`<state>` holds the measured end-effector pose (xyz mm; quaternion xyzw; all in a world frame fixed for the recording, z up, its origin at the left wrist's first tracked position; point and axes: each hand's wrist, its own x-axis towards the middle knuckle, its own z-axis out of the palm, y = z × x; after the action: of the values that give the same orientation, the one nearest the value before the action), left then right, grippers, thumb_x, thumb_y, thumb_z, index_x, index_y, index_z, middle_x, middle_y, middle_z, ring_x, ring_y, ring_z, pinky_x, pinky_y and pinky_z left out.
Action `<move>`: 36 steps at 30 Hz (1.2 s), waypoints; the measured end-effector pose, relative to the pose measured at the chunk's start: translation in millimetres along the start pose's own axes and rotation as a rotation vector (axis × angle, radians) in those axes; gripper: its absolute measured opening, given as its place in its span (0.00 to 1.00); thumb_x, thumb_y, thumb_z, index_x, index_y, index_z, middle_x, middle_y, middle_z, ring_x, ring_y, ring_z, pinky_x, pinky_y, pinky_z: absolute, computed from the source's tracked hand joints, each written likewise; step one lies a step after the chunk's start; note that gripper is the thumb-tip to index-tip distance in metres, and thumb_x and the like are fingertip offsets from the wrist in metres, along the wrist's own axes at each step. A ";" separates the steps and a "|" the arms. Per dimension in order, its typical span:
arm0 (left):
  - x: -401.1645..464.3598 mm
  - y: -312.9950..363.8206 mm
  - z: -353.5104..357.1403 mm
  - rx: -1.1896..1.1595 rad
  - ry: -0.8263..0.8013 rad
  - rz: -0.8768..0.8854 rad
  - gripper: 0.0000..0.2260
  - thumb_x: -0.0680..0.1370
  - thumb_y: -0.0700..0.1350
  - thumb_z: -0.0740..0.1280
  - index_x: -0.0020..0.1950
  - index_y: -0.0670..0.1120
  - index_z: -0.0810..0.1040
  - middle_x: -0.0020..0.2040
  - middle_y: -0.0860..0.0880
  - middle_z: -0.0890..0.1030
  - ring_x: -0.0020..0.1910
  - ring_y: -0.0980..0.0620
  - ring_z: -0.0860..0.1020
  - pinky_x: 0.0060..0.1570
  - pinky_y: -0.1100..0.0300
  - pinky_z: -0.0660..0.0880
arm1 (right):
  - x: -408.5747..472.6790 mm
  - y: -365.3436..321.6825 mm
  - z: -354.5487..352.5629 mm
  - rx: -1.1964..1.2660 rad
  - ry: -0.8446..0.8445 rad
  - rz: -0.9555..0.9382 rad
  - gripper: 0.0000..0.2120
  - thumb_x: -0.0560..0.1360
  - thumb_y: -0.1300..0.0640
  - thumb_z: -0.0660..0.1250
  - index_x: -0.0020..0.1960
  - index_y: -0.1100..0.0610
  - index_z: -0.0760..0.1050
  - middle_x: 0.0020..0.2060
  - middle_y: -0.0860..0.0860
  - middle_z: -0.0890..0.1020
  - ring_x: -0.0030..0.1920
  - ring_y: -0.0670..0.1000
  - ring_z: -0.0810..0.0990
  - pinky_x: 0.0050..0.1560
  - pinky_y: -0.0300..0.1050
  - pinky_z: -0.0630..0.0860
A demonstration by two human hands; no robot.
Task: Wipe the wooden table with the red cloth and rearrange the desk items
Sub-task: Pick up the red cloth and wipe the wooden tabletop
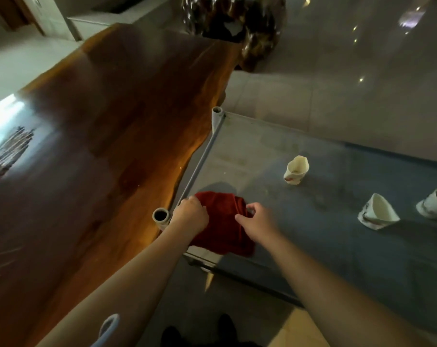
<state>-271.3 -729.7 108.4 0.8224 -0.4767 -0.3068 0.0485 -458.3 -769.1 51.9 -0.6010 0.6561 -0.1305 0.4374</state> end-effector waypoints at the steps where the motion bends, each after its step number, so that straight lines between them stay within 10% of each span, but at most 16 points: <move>1: 2.0 2.2 1.7 -0.012 0.003 -0.039 0.20 0.83 0.49 0.59 0.70 0.38 0.68 0.64 0.38 0.77 0.61 0.38 0.78 0.59 0.47 0.75 | 0.8 0.1 1.9 -0.007 0.006 0.010 0.25 0.75 0.47 0.73 0.68 0.54 0.73 0.63 0.54 0.80 0.62 0.56 0.80 0.61 0.53 0.77; 10: 8.3 8.9 -2.7 -0.329 -0.167 -0.207 0.21 0.79 0.52 0.62 0.67 0.41 0.75 0.60 0.41 0.80 0.58 0.41 0.79 0.61 0.47 0.76 | 0.6 -5.7 6.8 0.020 0.064 0.055 0.24 0.78 0.45 0.69 0.69 0.57 0.74 0.64 0.55 0.81 0.63 0.57 0.79 0.55 0.46 0.73; 19: -32.5 -0.9 -32.0 -0.792 -0.367 0.121 0.23 0.72 0.56 0.69 0.66 0.54 0.76 0.59 0.45 0.82 0.56 0.43 0.82 0.61 0.41 0.78 | -10.0 -18.0 -9.2 0.329 -0.122 -0.008 0.32 0.79 0.52 0.69 0.79 0.54 0.62 0.67 0.60 0.77 0.64 0.60 0.79 0.63 0.58 0.76; 23: -66.3 -22.0 -52.8 -1.054 -0.392 0.230 0.24 0.72 0.53 0.69 0.68 0.53 0.75 0.63 0.41 0.80 0.60 0.40 0.80 0.61 0.40 0.78 | -33.4 -41.7 -26.1 0.484 -0.372 -0.148 0.18 0.75 0.48 0.71 0.64 0.43 0.77 0.57 0.53 0.84 0.53 0.54 0.85 0.49 0.50 0.82; 30: -132.7 -96.8 -81.9 -1.352 -0.188 0.266 0.12 0.78 0.43 0.65 0.61 0.49 0.80 0.55 0.43 0.83 0.56 0.40 0.81 0.56 0.46 0.79 | -71.1 -101.3 -2.5 0.503 -0.692 -0.298 0.23 0.63 0.48 0.80 0.57 0.52 0.85 0.53 0.52 0.88 0.55 0.51 0.86 0.51 0.41 0.80; 36: -193.7 -190.6 -75.1 -1.541 0.144 0.016 0.15 0.75 0.46 0.72 0.60 0.45 0.80 0.56 0.41 0.83 0.57 0.40 0.82 0.54 0.48 0.79 | -119.9 -148.8 70.0 0.405 -0.914 -0.295 0.27 0.63 0.48 0.81 0.62 0.44 0.80 0.56 0.52 0.87 0.56 0.55 0.86 0.55 0.58 0.81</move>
<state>-155.4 -485.0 186.8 0.5710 -0.1301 -0.4973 0.6401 -319.4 -672.2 164.8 -0.5860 0.2682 -0.0391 0.7636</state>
